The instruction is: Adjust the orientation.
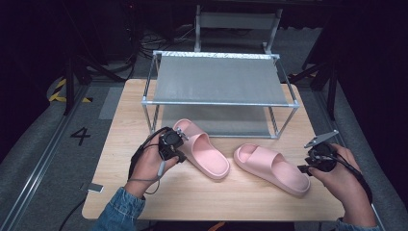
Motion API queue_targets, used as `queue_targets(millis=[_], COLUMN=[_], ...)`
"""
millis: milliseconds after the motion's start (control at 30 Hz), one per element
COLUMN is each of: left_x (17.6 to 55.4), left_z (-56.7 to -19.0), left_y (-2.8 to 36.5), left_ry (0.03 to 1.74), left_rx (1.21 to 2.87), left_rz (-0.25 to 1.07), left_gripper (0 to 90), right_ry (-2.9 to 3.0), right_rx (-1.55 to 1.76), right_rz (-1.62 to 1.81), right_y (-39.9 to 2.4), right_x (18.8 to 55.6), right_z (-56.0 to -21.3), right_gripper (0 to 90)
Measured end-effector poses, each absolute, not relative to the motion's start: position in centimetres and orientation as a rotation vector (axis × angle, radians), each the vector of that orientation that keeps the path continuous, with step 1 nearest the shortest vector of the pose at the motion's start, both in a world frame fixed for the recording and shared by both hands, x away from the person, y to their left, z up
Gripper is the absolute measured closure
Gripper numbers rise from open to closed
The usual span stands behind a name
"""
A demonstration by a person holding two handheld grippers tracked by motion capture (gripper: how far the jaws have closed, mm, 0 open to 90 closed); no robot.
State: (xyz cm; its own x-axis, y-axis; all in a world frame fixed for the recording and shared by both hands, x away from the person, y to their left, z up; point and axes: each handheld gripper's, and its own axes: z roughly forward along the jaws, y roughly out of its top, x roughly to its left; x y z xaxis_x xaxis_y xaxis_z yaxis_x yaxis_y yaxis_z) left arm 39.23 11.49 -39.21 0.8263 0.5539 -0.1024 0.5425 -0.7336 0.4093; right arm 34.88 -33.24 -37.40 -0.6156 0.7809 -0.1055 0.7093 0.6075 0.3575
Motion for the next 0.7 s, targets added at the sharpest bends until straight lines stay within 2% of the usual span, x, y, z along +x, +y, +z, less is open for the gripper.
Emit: queue_targets(millis=[200,400,633,700], left_x=[39.1,39.6,40.4,40.3], left_z=[-39.5,-40.4,-41.2,-41.2], left_y=[8.3,6.1,5.8,6.0], left_ry=[0.709,0.678,0.763,0.812], left_rx=[2.565,2.614,2.634,2.667], left_rz=[0.046,0.062,0.088,0.151], left_gripper=[86.1,88.6,89.6,89.7], right_ry=[2.58,2.583,2.58,2.581], right_rx=[1.225,1.237,1.249,1.241], right_rz=[0.406,0.393,0.382,0.386], right_y=[-33.2,-33.4,-33.6,-33.5], right_x=[34.7,34.4,34.3,34.3], right_z=[-37.4,-37.7,-37.9,-37.9], right_gripper=[57.5,57.6,57.7,57.7])
